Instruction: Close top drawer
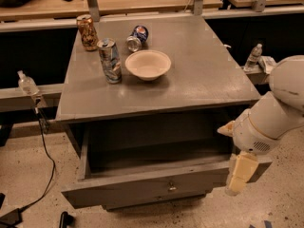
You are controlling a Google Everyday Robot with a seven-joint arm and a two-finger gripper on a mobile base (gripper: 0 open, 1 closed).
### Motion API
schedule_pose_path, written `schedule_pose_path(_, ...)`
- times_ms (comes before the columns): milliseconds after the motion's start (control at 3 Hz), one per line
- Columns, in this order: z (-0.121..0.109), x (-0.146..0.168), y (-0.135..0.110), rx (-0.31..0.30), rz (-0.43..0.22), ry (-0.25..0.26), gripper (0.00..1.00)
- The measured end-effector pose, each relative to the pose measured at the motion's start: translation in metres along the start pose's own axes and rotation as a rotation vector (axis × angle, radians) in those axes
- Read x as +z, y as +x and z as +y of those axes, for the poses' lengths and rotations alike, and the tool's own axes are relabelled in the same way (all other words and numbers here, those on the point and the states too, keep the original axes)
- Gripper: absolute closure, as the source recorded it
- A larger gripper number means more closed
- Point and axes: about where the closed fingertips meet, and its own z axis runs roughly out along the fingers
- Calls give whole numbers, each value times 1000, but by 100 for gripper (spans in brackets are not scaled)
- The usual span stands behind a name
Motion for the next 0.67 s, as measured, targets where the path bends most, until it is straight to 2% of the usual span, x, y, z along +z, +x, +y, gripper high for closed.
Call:
schedule_pose_path(333, -1, 1, 0, 0, 0, -12, 0)
schedule_pose_path(667, 11, 9, 0, -29, -43, -57, 17)
